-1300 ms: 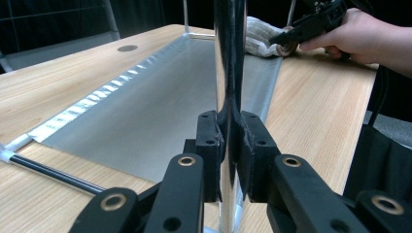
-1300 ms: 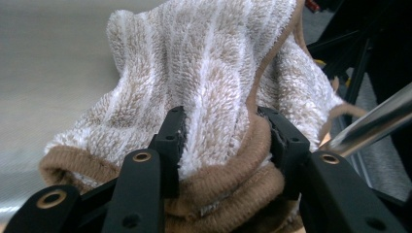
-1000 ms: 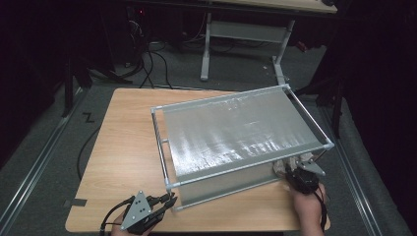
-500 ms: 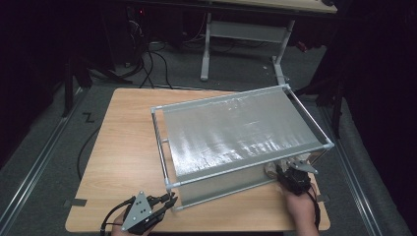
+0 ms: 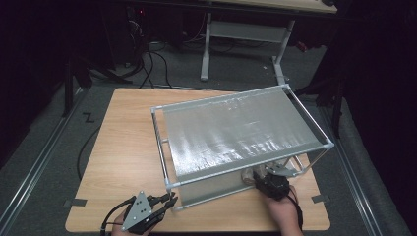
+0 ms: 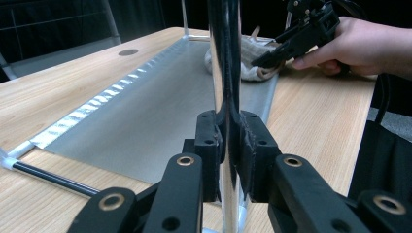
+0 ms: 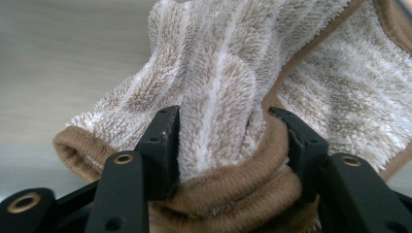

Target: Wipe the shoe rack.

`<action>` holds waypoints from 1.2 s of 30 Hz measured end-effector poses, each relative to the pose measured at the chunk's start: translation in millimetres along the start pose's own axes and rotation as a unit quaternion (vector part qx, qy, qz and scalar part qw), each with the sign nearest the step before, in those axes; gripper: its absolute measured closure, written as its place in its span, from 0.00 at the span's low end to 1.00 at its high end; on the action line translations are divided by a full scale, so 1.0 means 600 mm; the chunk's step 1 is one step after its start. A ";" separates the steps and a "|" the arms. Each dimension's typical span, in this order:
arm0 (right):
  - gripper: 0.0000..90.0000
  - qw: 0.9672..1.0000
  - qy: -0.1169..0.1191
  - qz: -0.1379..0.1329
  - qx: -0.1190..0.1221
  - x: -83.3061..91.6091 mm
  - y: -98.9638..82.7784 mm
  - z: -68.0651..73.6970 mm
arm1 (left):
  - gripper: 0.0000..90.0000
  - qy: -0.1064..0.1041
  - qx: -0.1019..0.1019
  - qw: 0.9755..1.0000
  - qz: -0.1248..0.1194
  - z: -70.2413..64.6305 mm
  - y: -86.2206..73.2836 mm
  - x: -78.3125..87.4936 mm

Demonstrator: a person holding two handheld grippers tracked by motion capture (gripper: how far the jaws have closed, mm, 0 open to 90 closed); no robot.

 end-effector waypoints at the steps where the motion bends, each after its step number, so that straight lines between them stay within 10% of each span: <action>1: 0.51 1.000 0.006 -0.001 0.004 0.000 0.003 0.011 | 0.88 0.000 0.000 1.000 0.000 0.000 0.000 0.000; 21: 0.47 0.987 0.125 -0.034 0.099 -0.001 0.071 0.246 | 0.88 0.001 0.005 1.000 -0.001 -0.001 0.000 -0.001; 36: 0.48 0.971 0.182 -0.064 0.142 -0.001 0.099 0.337 | 0.88 0.001 0.005 1.000 0.000 -0.001 0.000 -0.002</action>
Point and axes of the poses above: each handheld gripper's, and its own axes: x roughly backward along the jaws, y roughly out of its top, z roughly to its left, the point moved 7 cm from there along -x, roughly forward along the jaws, and after that the axes turned 11 degrees about x, right-handed, at the moved point
